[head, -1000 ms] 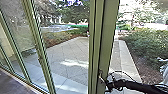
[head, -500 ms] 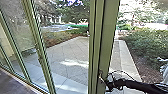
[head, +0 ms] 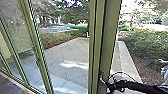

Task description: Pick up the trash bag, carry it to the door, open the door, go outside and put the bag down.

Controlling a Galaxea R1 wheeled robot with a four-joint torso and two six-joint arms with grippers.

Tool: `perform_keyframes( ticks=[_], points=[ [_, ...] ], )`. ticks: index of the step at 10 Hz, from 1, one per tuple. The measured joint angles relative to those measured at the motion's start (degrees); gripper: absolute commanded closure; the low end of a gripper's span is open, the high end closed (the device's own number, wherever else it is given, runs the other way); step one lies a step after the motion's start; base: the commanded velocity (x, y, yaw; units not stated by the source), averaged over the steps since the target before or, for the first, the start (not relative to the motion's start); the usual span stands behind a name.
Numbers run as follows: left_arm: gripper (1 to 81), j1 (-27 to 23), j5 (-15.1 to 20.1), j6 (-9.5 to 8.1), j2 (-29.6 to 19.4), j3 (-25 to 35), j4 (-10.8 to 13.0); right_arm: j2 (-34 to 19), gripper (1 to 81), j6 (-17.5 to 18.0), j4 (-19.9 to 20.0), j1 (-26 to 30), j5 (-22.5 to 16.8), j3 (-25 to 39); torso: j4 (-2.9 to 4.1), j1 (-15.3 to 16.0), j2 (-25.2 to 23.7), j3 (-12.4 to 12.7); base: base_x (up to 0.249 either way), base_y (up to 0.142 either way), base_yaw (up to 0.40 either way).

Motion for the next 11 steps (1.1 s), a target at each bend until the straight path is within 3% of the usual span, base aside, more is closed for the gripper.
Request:
perform_keyframes(
  ticks=[7,11],
  points=[
    [81.1,0.1,0.2,0.00,0.0,0.0,-0.2,-0.7,1.0,1.9,-1.1,1.9,1.0,-3.9,0.00,0.2,0.1,-0.1,0.067,0.000,0.000],
    [81.1,-0.1,0.1,0.02,0.0,0.0,-0.4,-1.6,1.0,2.4,-1.7,2.9,1.1,-4.2,0.00,0.4,0.2,-0.2,0.000,0.000,0.000]
  ],
)
